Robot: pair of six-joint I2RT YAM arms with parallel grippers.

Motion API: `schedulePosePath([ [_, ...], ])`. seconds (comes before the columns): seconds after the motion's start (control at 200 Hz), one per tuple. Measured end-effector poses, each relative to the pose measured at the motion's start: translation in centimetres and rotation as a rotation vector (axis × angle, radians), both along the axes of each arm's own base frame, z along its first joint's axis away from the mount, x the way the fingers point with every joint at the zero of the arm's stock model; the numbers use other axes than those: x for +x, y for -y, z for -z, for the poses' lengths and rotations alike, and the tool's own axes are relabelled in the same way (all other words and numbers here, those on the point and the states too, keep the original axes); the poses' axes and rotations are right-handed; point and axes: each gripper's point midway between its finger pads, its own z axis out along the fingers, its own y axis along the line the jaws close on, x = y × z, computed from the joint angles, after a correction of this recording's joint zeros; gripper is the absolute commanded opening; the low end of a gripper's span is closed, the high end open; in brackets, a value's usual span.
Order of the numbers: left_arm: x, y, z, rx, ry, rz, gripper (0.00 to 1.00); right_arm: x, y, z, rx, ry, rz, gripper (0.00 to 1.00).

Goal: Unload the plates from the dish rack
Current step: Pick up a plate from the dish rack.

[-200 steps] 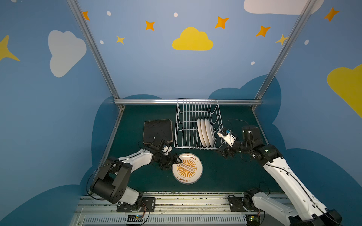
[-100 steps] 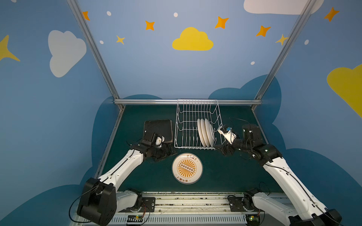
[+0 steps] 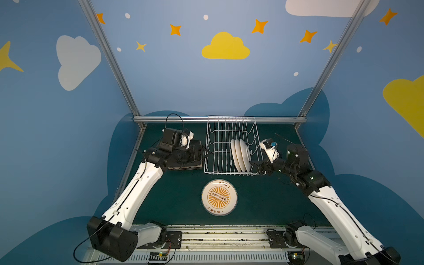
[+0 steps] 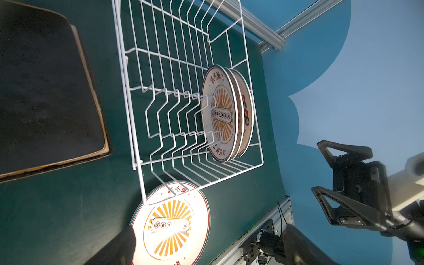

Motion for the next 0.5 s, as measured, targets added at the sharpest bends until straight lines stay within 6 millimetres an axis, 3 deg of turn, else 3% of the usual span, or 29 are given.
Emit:
schedulePosePath([
  [0.265,3.2,1.7,1.2,0.019,-0.028,0.050,0.83,1.4,-0.1,1.7,0.039,-0.104,0.067,0.90],
  [0.496,6.2,5.4,2.3,-0.004,-0.048,0.132,0.71,1.6,-0.1,1.8,0.063,-0.130,0.093,0.90],
])
